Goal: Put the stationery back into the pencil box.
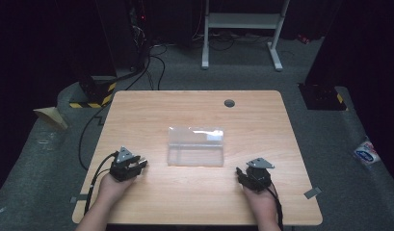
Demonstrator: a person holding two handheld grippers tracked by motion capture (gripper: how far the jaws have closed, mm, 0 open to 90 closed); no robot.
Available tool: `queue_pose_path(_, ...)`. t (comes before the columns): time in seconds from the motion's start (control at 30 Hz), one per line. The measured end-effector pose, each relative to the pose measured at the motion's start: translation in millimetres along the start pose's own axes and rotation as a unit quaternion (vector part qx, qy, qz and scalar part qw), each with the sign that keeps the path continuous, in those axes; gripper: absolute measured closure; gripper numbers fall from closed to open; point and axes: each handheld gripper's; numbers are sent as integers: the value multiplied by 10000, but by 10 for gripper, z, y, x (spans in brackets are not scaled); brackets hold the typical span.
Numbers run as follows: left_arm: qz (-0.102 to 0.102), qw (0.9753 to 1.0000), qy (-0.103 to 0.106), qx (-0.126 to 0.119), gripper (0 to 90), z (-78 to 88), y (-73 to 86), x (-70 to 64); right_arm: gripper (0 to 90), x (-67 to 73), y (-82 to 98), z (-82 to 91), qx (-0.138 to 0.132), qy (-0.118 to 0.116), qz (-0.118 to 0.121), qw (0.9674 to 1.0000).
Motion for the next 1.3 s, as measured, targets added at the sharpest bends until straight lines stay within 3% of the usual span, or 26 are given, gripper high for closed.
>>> queue_pose_path(0.27, -9, 10000, -14, 29, 582, 15, 10, -5, 446, 1, 1, 1, -3, 3, 14, 10000)
queue_pose_path(0.47, 61, 10000, -60, 22, 665, 38, 28, -8, 448, 3, 2, 2, -7, 4, 40, 10000)
queue_pose_path(0.67, 83, 9999, -73, -3, 680, 45, 37, -22, 448, 19, 9, 9, -14, 18, 10, 10000)
queue_pose_path(0.73, 41, 10000, -80, 4, 681, 64, 49, -28, 448, 15, 11, 12, -21, 22, 117, 9999)
queue_pose_path(0.93, -126, 9998, -114, -55, 680, 115, 78, -85, 444, 0, 8, 8, 6, -11, -22, 10000)
queue_pose_path(1.1, -189, 9993, -296, -93, 679, 131, 81, -115, 444, -12, 5, 5, 8, -16, -64, 10000)
queue_pose_path(1.3, -142, 9993, -304, -166, 680, 146, 89, -124, 447, -13, 0, 5, 32, -12, -125, 9999)
Point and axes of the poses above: each handheld gripper's, and its own axes: z roughly backward along the jaws, y roughly out of its underside, x roughly to its left, and after that the axes turned 6 degrees about -z, right-handed
